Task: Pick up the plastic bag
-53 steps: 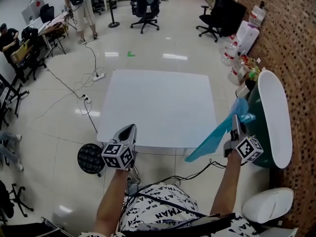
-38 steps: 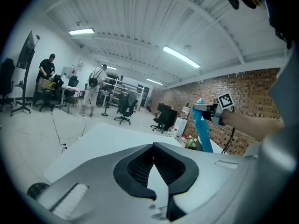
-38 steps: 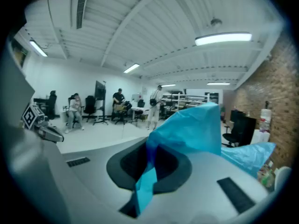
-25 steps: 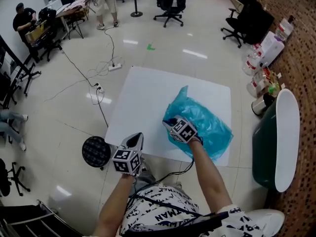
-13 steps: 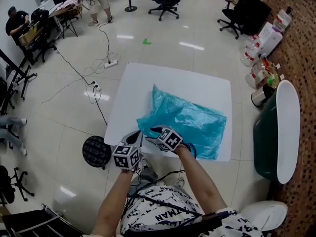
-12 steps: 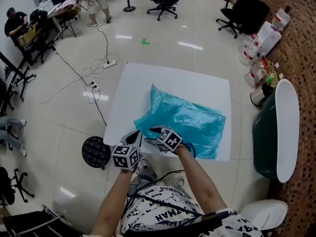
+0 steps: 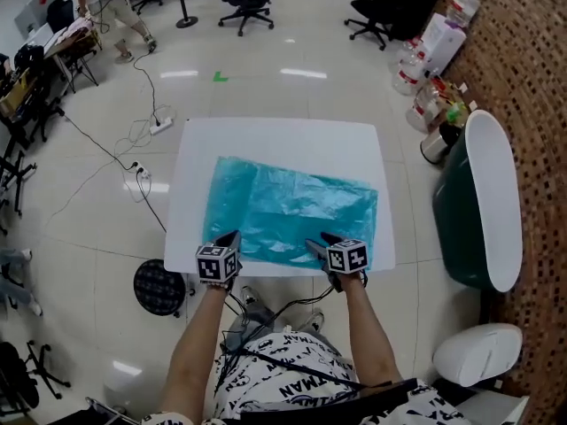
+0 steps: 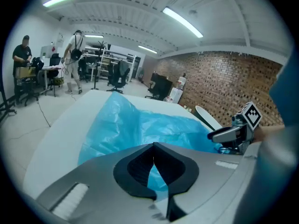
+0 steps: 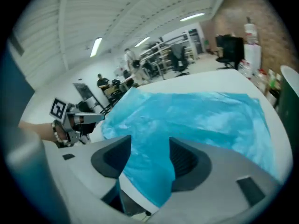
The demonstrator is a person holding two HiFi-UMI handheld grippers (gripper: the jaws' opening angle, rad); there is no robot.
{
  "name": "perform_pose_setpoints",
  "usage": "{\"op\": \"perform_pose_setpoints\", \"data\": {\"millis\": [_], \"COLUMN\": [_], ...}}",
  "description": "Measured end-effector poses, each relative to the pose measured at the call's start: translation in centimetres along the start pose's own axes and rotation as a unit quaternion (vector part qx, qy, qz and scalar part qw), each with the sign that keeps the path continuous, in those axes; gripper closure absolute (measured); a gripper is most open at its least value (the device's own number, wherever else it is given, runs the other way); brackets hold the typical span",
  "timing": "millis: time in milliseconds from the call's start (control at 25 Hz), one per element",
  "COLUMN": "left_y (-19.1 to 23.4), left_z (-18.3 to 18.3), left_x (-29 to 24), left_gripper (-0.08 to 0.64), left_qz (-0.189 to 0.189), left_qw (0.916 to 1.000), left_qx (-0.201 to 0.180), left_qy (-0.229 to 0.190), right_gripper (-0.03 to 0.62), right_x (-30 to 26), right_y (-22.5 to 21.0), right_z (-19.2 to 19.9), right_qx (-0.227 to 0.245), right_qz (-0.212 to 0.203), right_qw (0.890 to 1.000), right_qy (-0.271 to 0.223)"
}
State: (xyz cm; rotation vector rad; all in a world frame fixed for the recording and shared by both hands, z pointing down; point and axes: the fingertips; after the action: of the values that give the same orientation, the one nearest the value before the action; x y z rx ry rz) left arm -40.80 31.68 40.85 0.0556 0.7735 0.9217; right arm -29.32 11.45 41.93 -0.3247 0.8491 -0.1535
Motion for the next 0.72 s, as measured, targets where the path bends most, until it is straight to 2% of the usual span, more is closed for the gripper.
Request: {"op": "perform_pose_setpoints", "data": {"millis": [80, 200, 400, 720], "left_y": [1.0, 1.3, 1.2, 3.8], "left_z": [1.5, 3.7, 7.6, 7.2], "left_x": [-1.2, -2.1, -2.0, -1.3], "left_gripper": [0.558, 0.558, 0.558, 0.560], "left_qz": [-0.002, -0.004, -0.016, -0.056], "left_qw": [0.9996, 0.9978, 0.9930, 0.9929], "left_qx": [0.003, 0.002, 0.008, 0.032], "left_qy": [0.027, 0.066, 0.117, 0.100], "right_gripper": [0.319, 0.319, 0.319, 0.319], "right_x": [1.6, 2.5, 0.7, -3.1], "right_y": [-3.1, -5.6, -7.8, -8.0], "right_z": [1.7, 3.6, 4.7, -0.5], "right_qx": [-0.077, -0.122, -0.121, -0.104], "right_qz": [0.027, 0.044, 0.055, 0.035], "right_qw": [0.997, 0.992, 0.991, 0.993], "right_qy": [-0.005, 0.000, 0.033, 0.046]}}
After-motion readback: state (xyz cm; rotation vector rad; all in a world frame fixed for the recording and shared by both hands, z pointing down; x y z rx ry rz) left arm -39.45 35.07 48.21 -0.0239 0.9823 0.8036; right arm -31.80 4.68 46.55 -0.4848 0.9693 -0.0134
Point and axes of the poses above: the fingertips, and each gripper's own axes: x backward along the fingers, y to its left, z out of its underside, and after that the axes turned 3 degrees about z, right-handed
